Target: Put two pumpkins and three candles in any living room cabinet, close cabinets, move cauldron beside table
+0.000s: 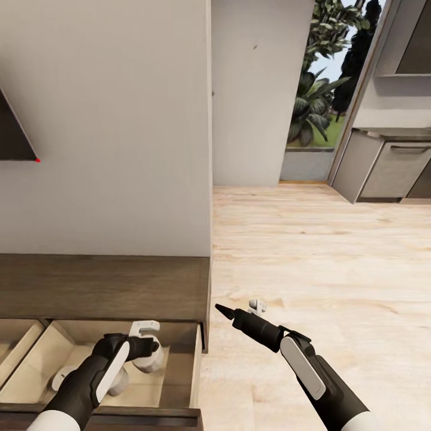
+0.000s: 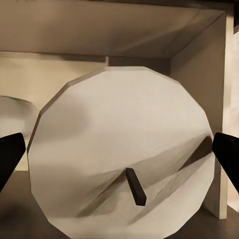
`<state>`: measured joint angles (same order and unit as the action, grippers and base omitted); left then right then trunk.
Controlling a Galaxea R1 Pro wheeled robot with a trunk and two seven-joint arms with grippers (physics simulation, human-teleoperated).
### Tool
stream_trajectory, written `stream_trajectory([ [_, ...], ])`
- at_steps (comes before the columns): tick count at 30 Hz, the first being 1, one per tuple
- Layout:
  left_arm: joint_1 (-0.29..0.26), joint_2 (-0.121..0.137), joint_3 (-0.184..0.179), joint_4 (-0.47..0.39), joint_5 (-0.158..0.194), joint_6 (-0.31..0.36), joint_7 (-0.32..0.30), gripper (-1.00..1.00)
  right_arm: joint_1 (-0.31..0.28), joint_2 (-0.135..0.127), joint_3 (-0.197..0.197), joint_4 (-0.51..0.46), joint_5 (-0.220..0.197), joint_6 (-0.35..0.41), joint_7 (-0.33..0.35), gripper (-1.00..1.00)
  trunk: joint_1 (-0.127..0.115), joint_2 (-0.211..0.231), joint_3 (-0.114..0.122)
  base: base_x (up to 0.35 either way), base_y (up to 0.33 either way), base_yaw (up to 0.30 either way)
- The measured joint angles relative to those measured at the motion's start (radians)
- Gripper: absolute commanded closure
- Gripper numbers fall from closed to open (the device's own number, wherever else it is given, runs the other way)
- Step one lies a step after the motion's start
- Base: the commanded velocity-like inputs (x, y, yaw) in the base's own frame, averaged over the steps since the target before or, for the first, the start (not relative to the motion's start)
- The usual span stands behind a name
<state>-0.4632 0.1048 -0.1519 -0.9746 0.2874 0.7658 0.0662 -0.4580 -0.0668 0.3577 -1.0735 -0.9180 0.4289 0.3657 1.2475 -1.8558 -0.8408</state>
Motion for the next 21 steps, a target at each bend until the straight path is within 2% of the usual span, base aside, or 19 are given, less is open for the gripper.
stream_trajectory([
  [14,0.000,-0.001,0.003,-0.002,0.000,-0.018,-0.001,1.00,0.000,0.000,0.000,0.004,0.002,0.000,0.000,-1.00,0.000,0.000,0.000,0.000,0.000,0.000],
  [21,0.001,-0.005,0.002,0.000,0.000,-0.019,-0.001,1.00,0.000,0.000,0.000,0.003,0.000,0.000,0.000,-1.00,0.027,-0.049,-0.022,0.000,0.000,0.000],
])
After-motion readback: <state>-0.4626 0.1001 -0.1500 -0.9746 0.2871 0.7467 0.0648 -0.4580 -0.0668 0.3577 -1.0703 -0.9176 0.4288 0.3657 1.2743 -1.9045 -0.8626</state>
